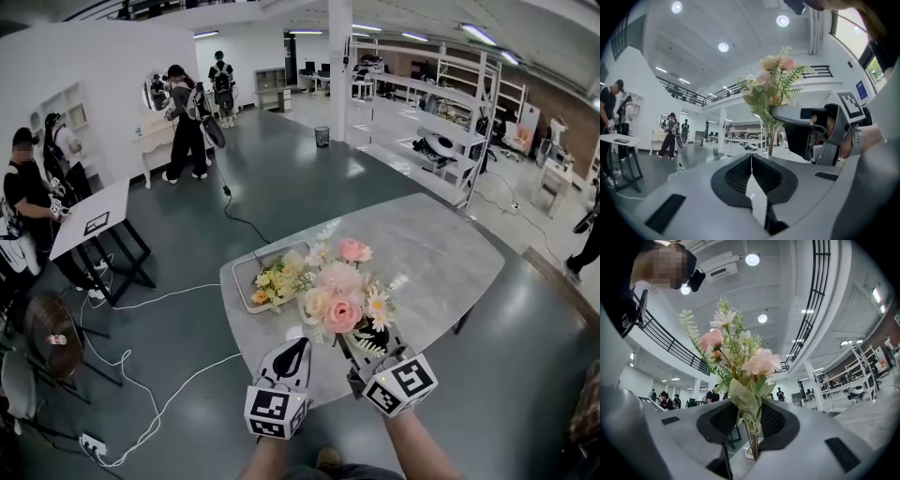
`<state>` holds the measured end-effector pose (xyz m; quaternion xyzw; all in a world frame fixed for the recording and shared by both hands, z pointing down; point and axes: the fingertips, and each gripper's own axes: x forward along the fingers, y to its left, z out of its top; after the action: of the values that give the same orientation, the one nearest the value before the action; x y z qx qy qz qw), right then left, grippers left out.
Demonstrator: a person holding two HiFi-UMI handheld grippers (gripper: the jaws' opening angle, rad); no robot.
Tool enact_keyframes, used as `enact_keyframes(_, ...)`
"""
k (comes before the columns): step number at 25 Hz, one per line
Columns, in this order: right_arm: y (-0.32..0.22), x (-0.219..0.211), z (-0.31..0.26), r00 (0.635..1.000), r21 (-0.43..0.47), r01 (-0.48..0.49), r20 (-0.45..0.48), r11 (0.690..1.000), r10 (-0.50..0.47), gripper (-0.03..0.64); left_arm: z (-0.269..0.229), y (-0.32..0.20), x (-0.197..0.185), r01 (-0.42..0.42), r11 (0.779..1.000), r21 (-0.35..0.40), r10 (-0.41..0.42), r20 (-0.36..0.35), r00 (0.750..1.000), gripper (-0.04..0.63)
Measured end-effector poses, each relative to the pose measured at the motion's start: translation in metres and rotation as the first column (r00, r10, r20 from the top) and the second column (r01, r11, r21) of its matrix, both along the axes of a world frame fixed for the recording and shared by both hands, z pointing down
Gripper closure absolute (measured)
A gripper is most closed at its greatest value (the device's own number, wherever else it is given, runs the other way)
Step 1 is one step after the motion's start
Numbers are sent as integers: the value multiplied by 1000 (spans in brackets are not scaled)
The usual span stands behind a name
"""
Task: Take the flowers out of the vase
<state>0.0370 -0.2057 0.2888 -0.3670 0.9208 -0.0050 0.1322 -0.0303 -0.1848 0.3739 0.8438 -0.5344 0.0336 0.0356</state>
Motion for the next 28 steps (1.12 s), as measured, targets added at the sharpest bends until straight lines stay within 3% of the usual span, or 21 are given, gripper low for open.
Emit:
enact_keyframes(8,31,9,-6,1000,10,-13,-3,1000,13,482,-2,29,5,-10,1000,4,10,-11,1000,578)
enact_keyframes(28,164,10,14,1000,-90,-13,13,996,14,482,-2,155,-2,15,1000,-24,-16,-52,999,578)
